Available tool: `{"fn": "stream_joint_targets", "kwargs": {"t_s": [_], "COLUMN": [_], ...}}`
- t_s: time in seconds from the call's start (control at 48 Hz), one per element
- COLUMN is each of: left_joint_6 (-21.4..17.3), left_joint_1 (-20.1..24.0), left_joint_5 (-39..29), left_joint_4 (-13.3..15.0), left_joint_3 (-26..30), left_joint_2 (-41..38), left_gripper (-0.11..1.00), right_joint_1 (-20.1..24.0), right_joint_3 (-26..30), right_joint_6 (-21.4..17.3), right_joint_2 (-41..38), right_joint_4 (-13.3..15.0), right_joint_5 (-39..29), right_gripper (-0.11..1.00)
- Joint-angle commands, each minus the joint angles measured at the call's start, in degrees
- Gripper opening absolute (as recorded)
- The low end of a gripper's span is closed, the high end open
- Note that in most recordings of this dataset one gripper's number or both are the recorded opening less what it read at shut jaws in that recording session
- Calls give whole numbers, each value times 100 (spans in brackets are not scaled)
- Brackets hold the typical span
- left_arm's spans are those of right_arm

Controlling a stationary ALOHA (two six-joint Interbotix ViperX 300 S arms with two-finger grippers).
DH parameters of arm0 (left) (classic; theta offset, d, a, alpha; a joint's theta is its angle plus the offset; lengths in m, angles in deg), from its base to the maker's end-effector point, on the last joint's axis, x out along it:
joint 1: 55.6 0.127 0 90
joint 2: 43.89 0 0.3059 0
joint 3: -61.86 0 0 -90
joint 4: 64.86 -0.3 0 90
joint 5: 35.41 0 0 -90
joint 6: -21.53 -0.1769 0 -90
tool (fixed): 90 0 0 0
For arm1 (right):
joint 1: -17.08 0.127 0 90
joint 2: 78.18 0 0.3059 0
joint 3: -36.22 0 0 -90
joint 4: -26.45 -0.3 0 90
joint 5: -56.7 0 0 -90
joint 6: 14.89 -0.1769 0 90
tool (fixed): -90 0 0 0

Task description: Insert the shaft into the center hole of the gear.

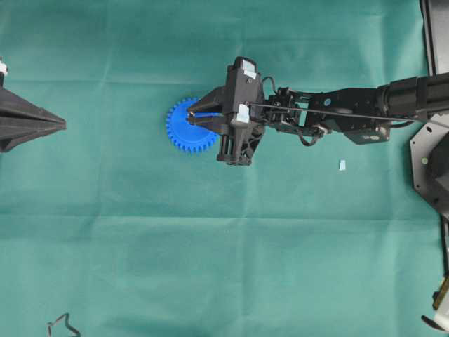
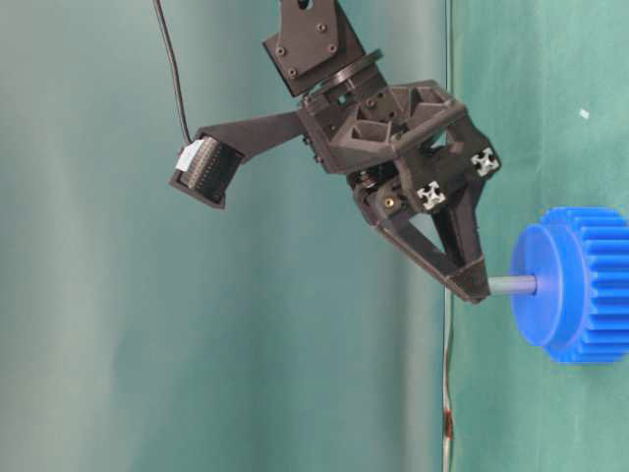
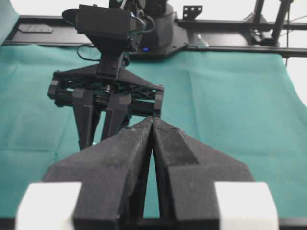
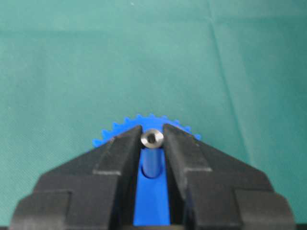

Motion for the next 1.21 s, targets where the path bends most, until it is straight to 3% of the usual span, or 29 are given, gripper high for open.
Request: {"fn": "stream_joint_targets", "kwargs": {"t_s": [0.0,1.188], "left_joint_6": [0,0], "left_joint_1": [-18,-18], "left_joint_5": [35,35], "left_joint_4": [-18,-18], "left_joint_3": [158,158], "left_joint_2": [-18,-44], "left_gripper": [0,0], "right_joint_1": [-9,70], "right_joint_3": [53,79], "right_joint_6": [0,-9], "right_joint_2": [185,-316], "right_joint_4": [-9,-158], "right_joint_5": [53,308], "right_gripper": [16,16]}}
